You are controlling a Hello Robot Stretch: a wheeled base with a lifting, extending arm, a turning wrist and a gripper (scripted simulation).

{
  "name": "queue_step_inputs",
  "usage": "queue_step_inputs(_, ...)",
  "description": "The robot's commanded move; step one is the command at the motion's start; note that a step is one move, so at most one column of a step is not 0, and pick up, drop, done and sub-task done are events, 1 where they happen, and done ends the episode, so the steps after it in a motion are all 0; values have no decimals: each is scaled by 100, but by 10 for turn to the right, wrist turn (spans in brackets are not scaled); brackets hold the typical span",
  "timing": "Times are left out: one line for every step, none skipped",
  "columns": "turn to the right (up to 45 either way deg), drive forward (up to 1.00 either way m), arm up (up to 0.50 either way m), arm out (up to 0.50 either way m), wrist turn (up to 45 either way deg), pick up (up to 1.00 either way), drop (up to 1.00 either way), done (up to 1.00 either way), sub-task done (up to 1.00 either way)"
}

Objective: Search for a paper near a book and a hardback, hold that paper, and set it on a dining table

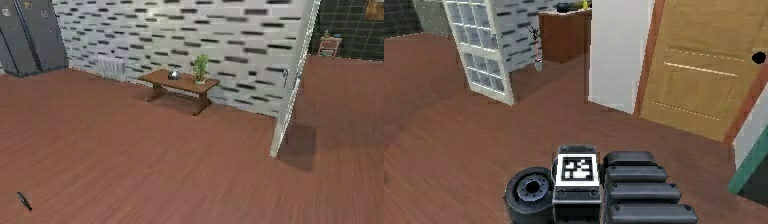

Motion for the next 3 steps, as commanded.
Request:
queue_step_inputs(-270, 0, 0, 0, 0, 0, 0, 0, 0)
queue_step_inputs(-30, 0, 0, 0, 0, 0, 0, 0, 0)
queue_step_inputs(0, 100, 0, 0, 0, 0, 0, 0, 0)
